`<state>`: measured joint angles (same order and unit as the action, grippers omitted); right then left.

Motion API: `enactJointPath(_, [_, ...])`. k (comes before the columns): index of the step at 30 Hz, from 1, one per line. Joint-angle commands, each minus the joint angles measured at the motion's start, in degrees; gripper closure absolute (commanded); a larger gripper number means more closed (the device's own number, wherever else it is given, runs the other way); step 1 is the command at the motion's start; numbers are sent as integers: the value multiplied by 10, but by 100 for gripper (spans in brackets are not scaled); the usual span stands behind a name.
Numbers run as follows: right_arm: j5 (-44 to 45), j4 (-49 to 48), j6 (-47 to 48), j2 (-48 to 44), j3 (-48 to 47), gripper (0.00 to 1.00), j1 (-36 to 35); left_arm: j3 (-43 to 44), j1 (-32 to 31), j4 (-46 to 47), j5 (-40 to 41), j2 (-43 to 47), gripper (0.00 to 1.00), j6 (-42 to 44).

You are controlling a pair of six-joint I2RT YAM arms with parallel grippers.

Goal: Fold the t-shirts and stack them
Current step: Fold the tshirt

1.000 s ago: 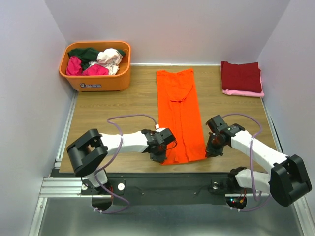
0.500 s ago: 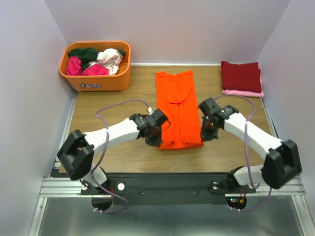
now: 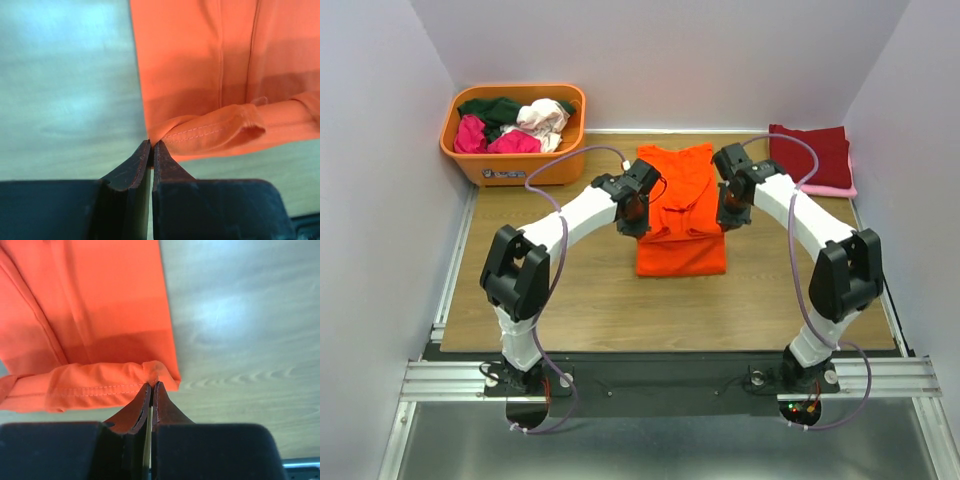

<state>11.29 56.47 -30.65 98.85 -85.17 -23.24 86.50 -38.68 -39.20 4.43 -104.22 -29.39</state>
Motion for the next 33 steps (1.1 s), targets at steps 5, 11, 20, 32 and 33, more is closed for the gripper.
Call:
enactJointPath(5, [5, -10, 53, 70, -110, 99, 44, 134, 41, -11, 38, -64, 100, 78])
enactJointPath(11, [-2, -43, 58, 107, -119, 99, 55, 162, 62, 20, 43, -101, 100, 90])
enactJointPath(20, [-2, -94, 71, 143, -124, 99, 64, 146, 76, 97, 37, -134, 100, 102])
enactJointPath(32, [6, -128, 67, 157, -117, 99, 67, 124, 86, 167, 39, -137, 100, 101])
enactJointPath(33, [7, -131, 67, 159, -118, 99, 68, 123, 88, 169, 38, -142, 100, 106])
